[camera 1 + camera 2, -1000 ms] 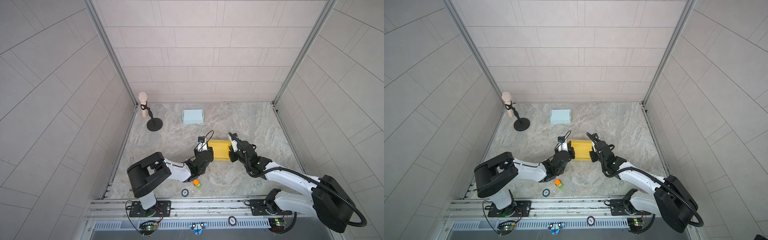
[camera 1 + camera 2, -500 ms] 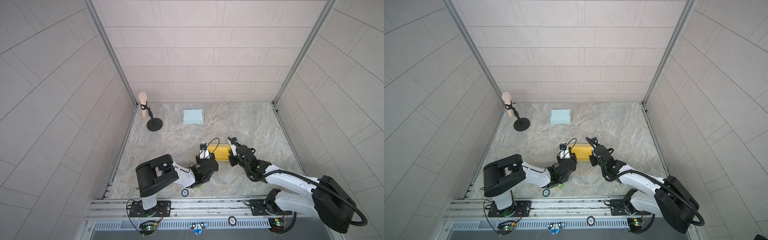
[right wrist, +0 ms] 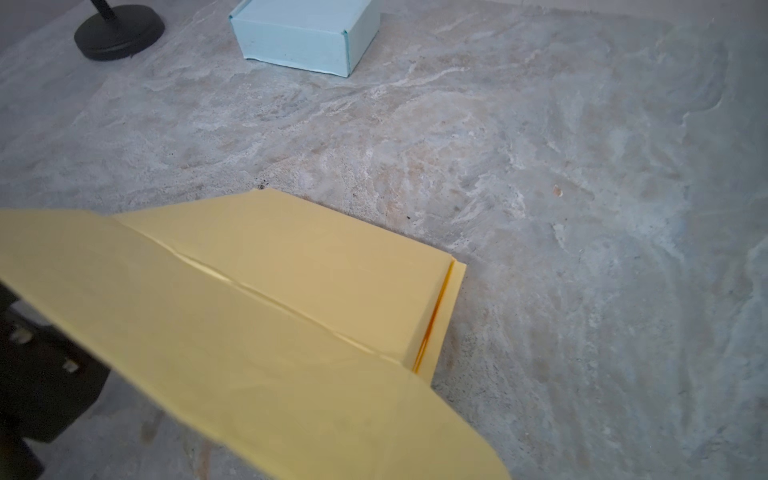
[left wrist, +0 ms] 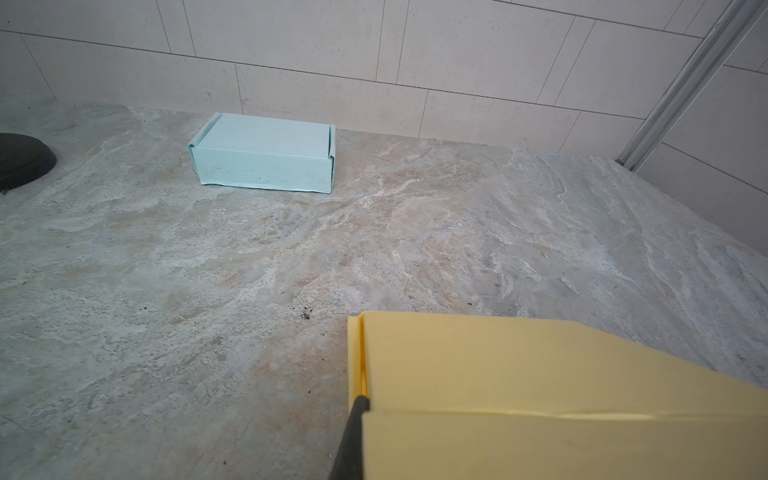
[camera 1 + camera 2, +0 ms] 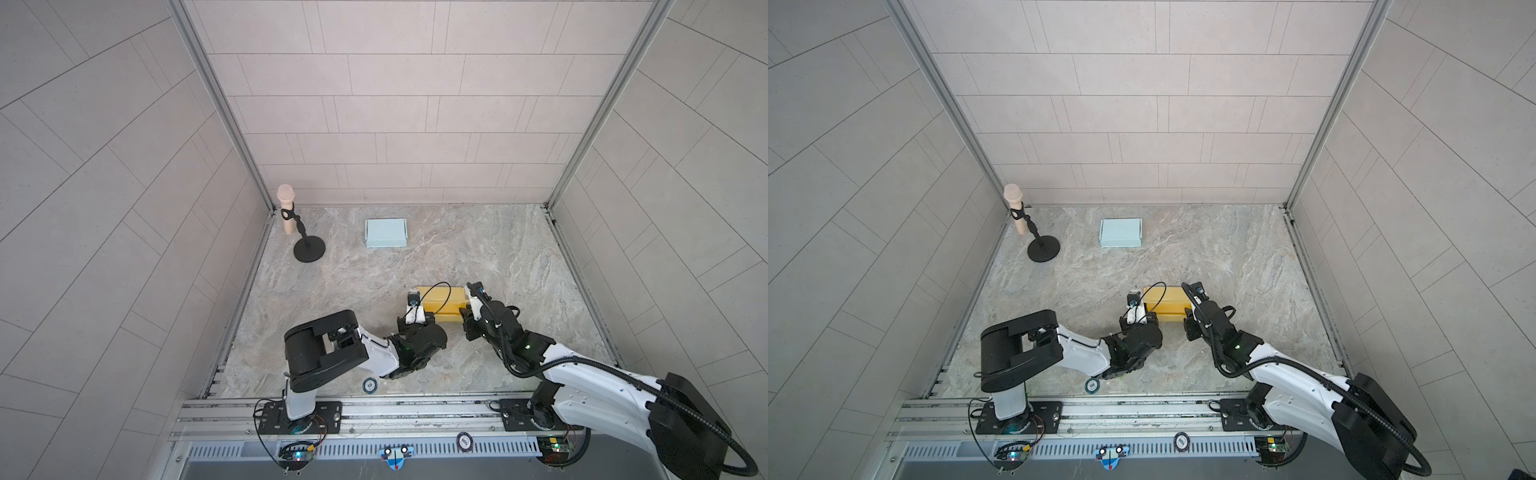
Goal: Fold the paper box
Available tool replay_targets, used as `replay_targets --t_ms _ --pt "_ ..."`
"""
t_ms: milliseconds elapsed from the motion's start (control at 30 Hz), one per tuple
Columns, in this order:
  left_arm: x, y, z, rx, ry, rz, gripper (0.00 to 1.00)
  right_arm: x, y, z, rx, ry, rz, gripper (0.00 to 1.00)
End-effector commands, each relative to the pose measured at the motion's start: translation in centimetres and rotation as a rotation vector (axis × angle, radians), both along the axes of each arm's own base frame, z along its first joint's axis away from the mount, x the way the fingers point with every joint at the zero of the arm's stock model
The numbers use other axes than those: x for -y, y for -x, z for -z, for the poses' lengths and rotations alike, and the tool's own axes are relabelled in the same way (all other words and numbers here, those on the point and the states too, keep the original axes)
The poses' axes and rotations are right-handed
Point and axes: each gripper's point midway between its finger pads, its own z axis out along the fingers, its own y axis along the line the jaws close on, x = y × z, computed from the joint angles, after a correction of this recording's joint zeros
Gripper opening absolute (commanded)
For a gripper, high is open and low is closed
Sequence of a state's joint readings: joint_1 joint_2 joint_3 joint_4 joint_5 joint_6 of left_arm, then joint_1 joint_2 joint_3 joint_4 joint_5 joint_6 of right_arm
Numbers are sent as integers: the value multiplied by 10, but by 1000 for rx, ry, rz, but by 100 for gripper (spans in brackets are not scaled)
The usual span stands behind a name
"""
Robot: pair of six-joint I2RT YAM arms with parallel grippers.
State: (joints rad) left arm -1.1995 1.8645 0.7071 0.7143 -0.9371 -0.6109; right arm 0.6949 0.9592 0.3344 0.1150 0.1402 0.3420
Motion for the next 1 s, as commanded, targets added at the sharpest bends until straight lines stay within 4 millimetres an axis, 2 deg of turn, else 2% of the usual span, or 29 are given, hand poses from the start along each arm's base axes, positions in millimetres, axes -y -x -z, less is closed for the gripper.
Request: replay_targets --t_ms 0,133,233,400,533,633,733,800,900,967 --pt "-3 8 25 -59 -130 19 0 9 8 -8 0 -41 50 35" --pt "-1 7 26 -63 -147 19 2 20 20 -22 46 -81 70 48" --pt "1 7 26 -68 -154 26 3 26 28 -39 100 -114 59 52" --pt "4 8 23 -64 -162 35 5 39 30 -72 183 -197 118 54" --pt "7 9 22 -65 -157 46 5 39 23 -91 159 -189 156 55" --pt "11 11 17 -63 -144 63 8 35 11 -92 108 -137 195 55" --pt "14 11 16 -65 -138 74 10 24 -4 -84 60 -83 207 56" --pt "15 11 15 -67 -132 77 11 16 -11 -73 7 -40 210 56" --pt "17 13 13 -72 -122 90 12 15 -17 -47 -47 33 227 54" --pt "19 15 9 -73 -109 101 19 17 -19 -35 -47 40 247 54"
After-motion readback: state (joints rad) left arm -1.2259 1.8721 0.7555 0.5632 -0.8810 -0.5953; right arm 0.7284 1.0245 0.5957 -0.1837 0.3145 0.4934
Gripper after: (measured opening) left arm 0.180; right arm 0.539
